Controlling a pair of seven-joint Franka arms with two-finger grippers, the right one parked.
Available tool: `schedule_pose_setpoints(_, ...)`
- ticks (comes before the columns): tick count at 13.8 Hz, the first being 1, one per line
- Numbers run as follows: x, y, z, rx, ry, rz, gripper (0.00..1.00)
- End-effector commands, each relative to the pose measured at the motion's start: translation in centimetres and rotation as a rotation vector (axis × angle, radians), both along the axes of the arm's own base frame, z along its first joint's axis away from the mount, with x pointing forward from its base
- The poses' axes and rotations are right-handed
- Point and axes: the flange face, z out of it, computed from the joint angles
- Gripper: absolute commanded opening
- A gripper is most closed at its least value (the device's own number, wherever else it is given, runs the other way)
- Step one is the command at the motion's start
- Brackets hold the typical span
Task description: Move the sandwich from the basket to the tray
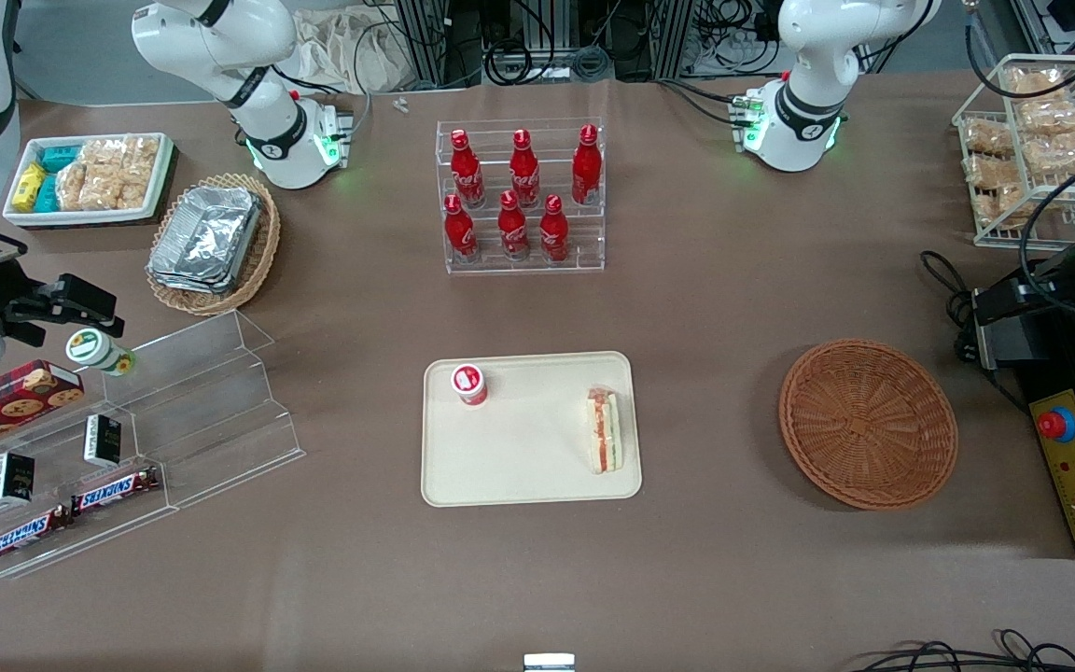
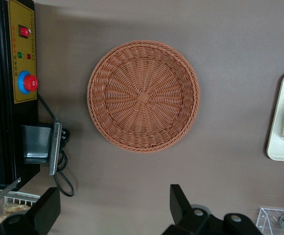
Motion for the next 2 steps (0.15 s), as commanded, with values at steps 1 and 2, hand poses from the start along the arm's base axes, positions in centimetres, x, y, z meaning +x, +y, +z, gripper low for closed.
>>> schedule_pose_setpoints(1,-0.53,-1.31,0.48,-0.037,-0.011,0.029,0.99)
schedule_pose_setpoints(2,-0.55,-1.42,0.47,-0.038,-0.01,0.034,0.99)
